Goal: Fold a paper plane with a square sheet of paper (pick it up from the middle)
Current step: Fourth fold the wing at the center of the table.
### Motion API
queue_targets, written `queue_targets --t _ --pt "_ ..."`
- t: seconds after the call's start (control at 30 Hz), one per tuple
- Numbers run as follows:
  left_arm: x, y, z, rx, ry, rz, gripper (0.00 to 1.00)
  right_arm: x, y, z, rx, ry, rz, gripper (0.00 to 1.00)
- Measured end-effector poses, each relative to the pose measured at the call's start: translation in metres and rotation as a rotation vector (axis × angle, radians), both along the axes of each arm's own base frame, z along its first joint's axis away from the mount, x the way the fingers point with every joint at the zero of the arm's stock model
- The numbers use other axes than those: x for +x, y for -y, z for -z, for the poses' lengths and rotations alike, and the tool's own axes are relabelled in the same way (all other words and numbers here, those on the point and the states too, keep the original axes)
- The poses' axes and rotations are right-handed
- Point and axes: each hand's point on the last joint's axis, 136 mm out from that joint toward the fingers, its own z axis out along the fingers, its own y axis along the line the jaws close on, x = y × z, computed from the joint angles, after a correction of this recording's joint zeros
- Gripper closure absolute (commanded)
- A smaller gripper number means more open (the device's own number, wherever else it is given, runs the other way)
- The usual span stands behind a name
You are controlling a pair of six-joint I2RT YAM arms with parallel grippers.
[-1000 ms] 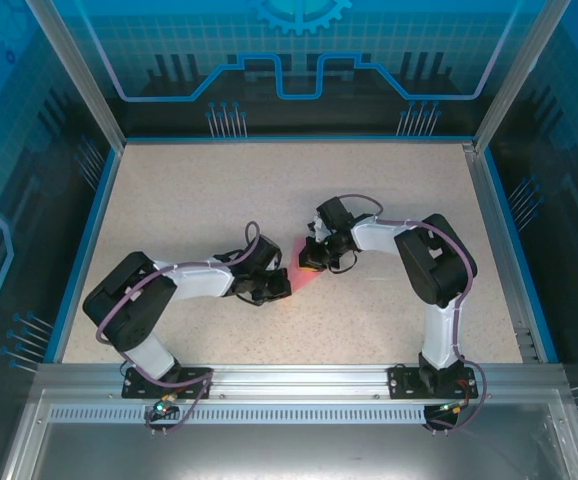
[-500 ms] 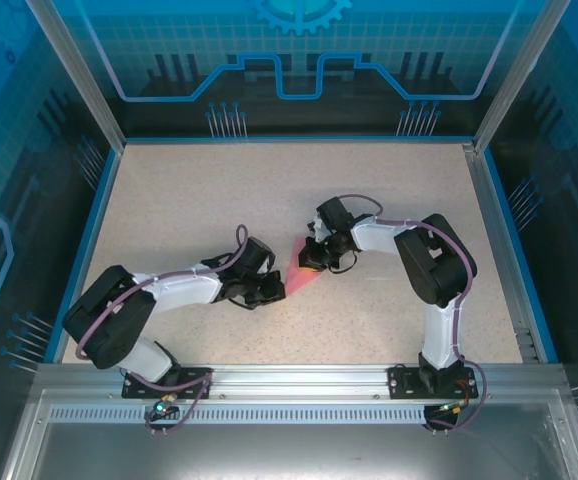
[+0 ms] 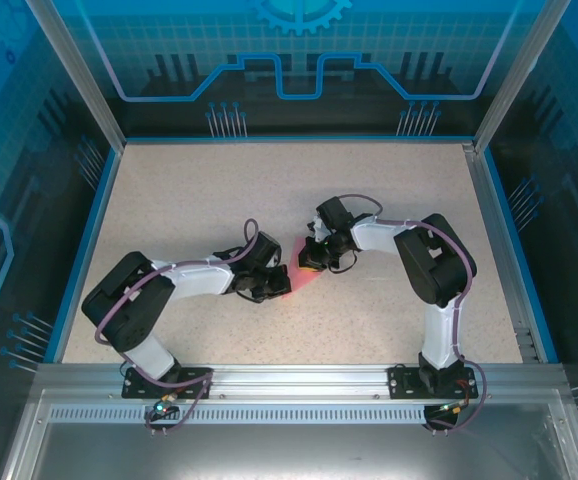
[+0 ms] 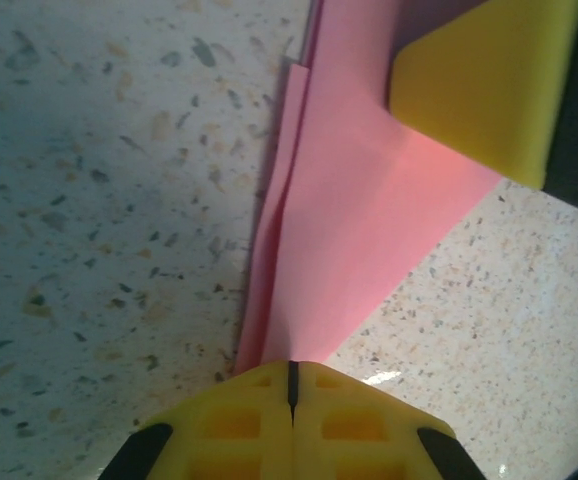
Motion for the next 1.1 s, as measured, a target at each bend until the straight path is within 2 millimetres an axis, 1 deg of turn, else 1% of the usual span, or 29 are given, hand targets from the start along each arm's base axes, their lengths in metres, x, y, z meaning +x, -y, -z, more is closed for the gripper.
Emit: queue_targets --t 0.17,0.4,0.47,0.63,0.7,0.9,1.1 --pt "-0.003 -0.005 0.006 0.012 -0.003 -0.009 1.0 0.0 0.0 -0.002 0.002 0.017 -0.016 0.93" --pt "-0.003 -0.005 0.007 -0.004 0.015 -0.013 1.0 -0.002 -0.005 -0.008 -0.025 0.104 -0.086 0.92" --pt "-0.003 -0.005 0.007 -0.007 0.017 -0.013 1.0 -0.005 -0.008 -0.013 -0.022 0.126 -0.107 0.92" --pt "-0.002 -0.004 0.007 -0.007 0.018 -0.013 1.0 -0.024 -0.021 -0.023 0.001 0.158 -0.166 0.92" --pt "-0.002 -0.004 0.007 -0.007 0.018 -0.013 1.0 -0.03 -0.025 -0.021 0.009 0.156 -0.182 0.92" --pt "-0.003 -0.005 0.007 -0.008 0.013 -0.019 1.0 -0.041 -0.023 -0.013 0.006 0.123 -0.194 0.92" --pt "-0.003 -0.005 0.007 -0.011 0.005 -0.032 1.0 -0.042 -0.021 -0.005 -0.004 0.106 -0.196 0.93"
